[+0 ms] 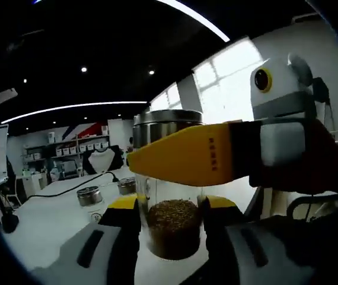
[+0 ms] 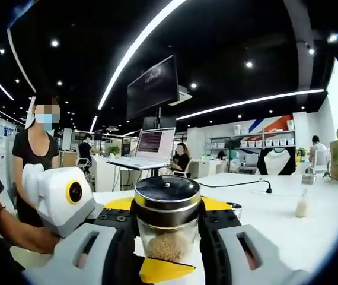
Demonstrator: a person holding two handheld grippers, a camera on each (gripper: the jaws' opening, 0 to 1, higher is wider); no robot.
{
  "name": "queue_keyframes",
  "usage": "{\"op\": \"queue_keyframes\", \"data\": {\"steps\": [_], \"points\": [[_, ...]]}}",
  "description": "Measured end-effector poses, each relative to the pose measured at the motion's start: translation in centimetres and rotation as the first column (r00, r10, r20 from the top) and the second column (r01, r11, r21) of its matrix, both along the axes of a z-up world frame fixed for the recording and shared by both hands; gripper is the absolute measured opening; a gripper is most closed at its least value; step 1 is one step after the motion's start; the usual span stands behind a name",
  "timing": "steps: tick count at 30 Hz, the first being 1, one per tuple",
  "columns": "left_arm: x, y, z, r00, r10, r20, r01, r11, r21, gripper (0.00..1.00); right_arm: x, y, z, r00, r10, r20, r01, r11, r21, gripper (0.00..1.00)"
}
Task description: Rotate the seasoning bottle until the label or dispensing opening points toward the visible target arrow and the bottle remains upright within the marked orientation range
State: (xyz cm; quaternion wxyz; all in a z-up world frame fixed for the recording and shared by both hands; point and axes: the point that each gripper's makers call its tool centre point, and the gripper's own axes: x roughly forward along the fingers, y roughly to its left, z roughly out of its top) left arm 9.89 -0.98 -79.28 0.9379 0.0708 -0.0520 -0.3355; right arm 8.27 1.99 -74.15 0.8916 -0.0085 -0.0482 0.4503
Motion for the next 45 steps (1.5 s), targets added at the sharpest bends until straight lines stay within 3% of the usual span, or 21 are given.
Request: {"op": "queue_keyframes", "data": {"steps": [2, 4, 7, 8, 9, 10, 12, 16, 18, 20, 23, 26, 29, 33, 34, 35, 37, 41, 43, 45], "points": [[-0.5, -0.4, 0.4, 0.998, -0.068, 0.015, 0.068, 0.998, -0.004, 0.43, 0.0, -0.4, 0.2, 1.0, 0.01, -0.009, -0.01, 1.0, 0.015, 0.39], [-1.2, -0.6, 1.0, 0.986, -0.163, 0.035, 0.163, 0.986, -0.019, 0.43, -0.7, -0.7, 0.7, 0.997, 0.076, -0.003, -0.076, 0.996, 0.045, 0.39], [-2.5, -0.9, 1.2, 0.954, -0.301, -0.01, 0.299, 0.949, -0.104, 0.45, -2.0, -0.5, 0.9, 0.984, 0.176, 0.001, -0.176, 0.983, 0.058, 0.39], [-3.1, -1.1, 1.4, 0.936, -0.351, -0.013, 0.347, 0.929, -0.132, 0.46, -3.0, -0.4, 1.2, 0.971, 0.238, 0.025, -0.24, 0.968, 0.069, 0.39], [-3.5, -1.3, 1.5, 0.929, -0.37, -0.006, 0.366, 0.921, -0.137, 0.46, -4.0, -0.4, 1.6, 0.957, 0.28, 0.071, -0.285, 0.957, 0.061, 0.39], [-3.8, -1.5, 1.8, 0.923, -0.385, 0.01, 0.382, 0.915, -0.132, 0.47, -4.2, -0.4, 1.7, 0.954, 0.289, 0.078, -0.293, 0.954, 0.057, 0.39], [-3.9, -1.9, 1.8, 0.925, -0.38, 0.004, 0.378, 0.918, -0.124, 0.46, -4.2, -0.5, 1.6, 0.952, 0.299, 0.065, -0.303, 0.951, 0.059, 0.39], [-3.5, -2.3, 1.8, 0.951, -0.308, 0.014, 0.307, 0.947, -0.095, 0.45, -3.5, -1.2, 1.5, 0.962, 0.272, 0.037, -0.274, 0.956, 0.105, 0.39], [-2.4, -1.9, 1.9, 0.98, -0.194, 0.039, 0.197, 0.978, -0.068, 0.45, -2.6, -1.7, 1.7, 0.978, 0.207, 0.026, -0.208, 0.97, 0.124, 0.39], [-1.5, -1.2, 1.6, 0.995, -0.087, 0.055, 0.088, 0.996, -0.016, 0.45, -1.8, -1.9, 1.3, 0.988, 0.152, 0.006, -0.152, 0.984, 0.091, 0.38], [-1.1, -0.7, 1.8, 0.99, 0.009, 0.143, -0.022, 0.995, 0.095, 0.45, -1.6, -1.8, 1.1, 0.991, 0.132, -0.008, -0.131, 0.986, 0.106, 0.39], [-1.1, -0.7, 1.9, 0.987, 0.038, 0.158, -0.057, 0.992, 0.117, 0.45, -1.3, -1.9, 1.3, 0.994, 0.105, -0.023, -0.1, 0.985, 0.143, 0.39], [-0.9, -0.7, 1.4, 0.991, 0.022, 0.132, -0.037, 0.993, 0.112, 0.45, -1.3, -1.8, 0.9, 0.996, 0.087, -0.026, -0.083, 0.987, 0.136, 0.38], [-1.5, -1.5, 1.3, 0.99, -0.107, 0.087, 0.104, 0.994, 0.04, 0.45, -2.0, -1.5, 1.1, 0.99, 0.12, 0.077, -0.125, 0.99, 0.061, 0.38], [-2.1, -1.8, 1.4, 0.975, -0.221, 0.02, 0.222, 0.973, -0.069, 0.45, -2.2, -1.4, 1.0, 0.986, 0.146, 0.081, -0.15, 0.988, 0.04, 0.38], [-2.6, -2.0, 1.2, 0.956, -0.291, -0.034, 0.284, 0.948, -0.141, 0.45, -2.6, -1.3, 0.9, 0.983, 0.173, 0.068, -0.175, 0.984, 0.034, 0.37], [-3.3, -2.1, 1.3, 0.916, -0.395, -0.067, 0.37, 0.898, -0.239, 0.47, -3.3, -1.0, 1.2, 0.97, 0.232, 0.075, -0.237, 0.97, 0.056, 0.37], [-3.3, -2.0, 1.2, 0.928, -0.372, -0.031, 0.361, 0.915, -0.179, 0.46, -3.6, -0.7, 1.1, 0.963, 0.253, 0.097, -0.258, 0.965, 0.044, 0.37], [-3.0, -1.8, 1.2, 0.949, -0.315, 0.005, 0.313, 0.943, -0.116, 0.46, -3.0, -1.2, 0.9, 0.97, 0.238, 0.043, -0.241, 0.966, 0.09, 0.38], [-2.3, -1.5, 1.5, 0.969, -0.245, 0.014, 0.246, 0.964, -0.104, 0.45, -2.2, -1.7, 1.0, 0.98, 0.199, 0.002, -0.197, 0.969, 0.149, 0.38]]}}
